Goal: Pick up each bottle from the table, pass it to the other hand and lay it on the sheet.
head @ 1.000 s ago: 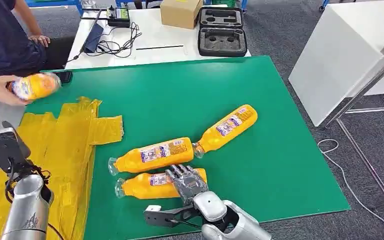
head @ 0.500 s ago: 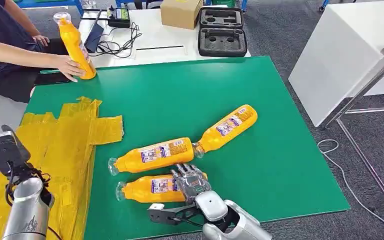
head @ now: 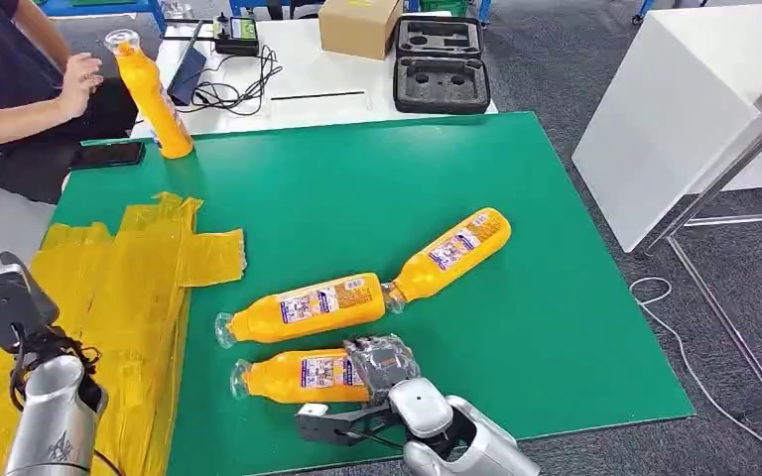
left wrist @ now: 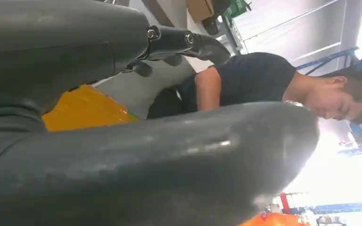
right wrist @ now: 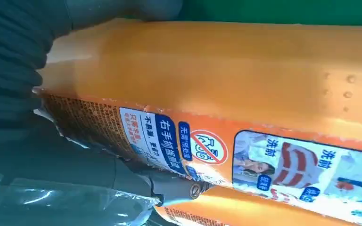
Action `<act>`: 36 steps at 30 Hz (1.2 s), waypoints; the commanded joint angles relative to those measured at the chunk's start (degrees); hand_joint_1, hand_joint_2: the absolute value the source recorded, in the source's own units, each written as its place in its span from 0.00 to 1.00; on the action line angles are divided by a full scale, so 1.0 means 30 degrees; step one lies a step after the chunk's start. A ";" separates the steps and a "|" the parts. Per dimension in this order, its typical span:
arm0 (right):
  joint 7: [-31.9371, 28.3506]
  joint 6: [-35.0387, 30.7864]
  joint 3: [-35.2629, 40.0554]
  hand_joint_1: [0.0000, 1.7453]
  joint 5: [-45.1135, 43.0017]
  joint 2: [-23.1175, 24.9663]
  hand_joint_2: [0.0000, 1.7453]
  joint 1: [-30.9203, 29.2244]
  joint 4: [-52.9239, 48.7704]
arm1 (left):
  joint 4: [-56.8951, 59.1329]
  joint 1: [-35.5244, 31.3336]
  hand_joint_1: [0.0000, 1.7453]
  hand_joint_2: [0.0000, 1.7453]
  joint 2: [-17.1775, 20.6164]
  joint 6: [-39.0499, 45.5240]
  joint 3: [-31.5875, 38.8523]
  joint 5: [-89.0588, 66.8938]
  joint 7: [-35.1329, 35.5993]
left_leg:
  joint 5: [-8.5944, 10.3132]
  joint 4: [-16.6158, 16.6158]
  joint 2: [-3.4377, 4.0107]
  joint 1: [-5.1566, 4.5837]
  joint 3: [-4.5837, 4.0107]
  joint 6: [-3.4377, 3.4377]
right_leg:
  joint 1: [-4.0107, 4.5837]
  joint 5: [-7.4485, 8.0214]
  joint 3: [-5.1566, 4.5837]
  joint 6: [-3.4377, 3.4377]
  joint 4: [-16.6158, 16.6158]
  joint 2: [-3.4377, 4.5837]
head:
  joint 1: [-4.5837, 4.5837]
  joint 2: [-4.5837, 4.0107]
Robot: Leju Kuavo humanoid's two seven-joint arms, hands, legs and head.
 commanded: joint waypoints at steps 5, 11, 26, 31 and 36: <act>-0.0203 0.0029 -0.1795 1.00 -0.1416 -0.0760 1.00 0.0086 0.0051 | -0.2279 0.1364 0.00 0.00 -0.0904 -0.1392 0.0187 0.1807 0.0865 | -0.0017 -0.0007 -0.0051 0.0017 0.0053 -0.0017 | 0.0018 -0.0019 0.0067 -0.0024 -0.0024 -0.0037 | -0.0007 0.0000; -0.3391 -0.0711 -0.6263 1.00 -0.9011 -0.0996 1.00 -0.0014 -0.5816 | -0.5813 0.3831 0.00 1.00 -0.2094 -0.5156 -0.0416 0.5406 0.1825 | -0.0030 0.0045 -0.0027 -0.0001 -0.0022 -0.0005 | -0.0001 -0.0025 -0.0014 -0.0012 0.0030 -0.0013 | 0.0000 0.0000; -0.6321 -0.3190 -0.8964 1.00 -1.3077 -0.0560 1.00 -0.1524 -0.5647 | -1.0260 0.7028 0.00 1.00 -0.3749 -1.0567 -0.3257 1.1817 0.2701 | -0.0036 0.0049 -0.0011 -0.0012 -0.0043 -0.0001 | -0.0001 0.0003 -0.0032 0.0014 0.0023 0.0009 | -0.0007 0.0000; -0.6482 -0.3508 -0.9183 1.00 -1.3052 -0.0095 1.00 -0.1987 -0.4504 | -1.1332 0.7788 0.00 1.00 -0.3961 -1.1003 -0.4479 1.2088 0.2647 | -0.0024 0.0023 0.0008 -0.0012 -0.0042 0.0004 | -0.0004 0.0018 -0.0029 0.0018 0.0001 0.0025 | -0.0007 0.0001; -0.6394 -0.3717 -0.9215 1.00 -1.2970 -0.0057 1.00 -0.1897 -0.4538 | -1.1108 0.7649 0.00 1.00 -0.3784 -1.1460 -0.4459 1.2642 0.2677 | -0.0034 0.0016 -0.0011 -0.0008 -0.0012 -0.0016 | -0.0001 0.0003 0.0003 -0.0003 0.0005 0.0015 | -0.0007 0.0000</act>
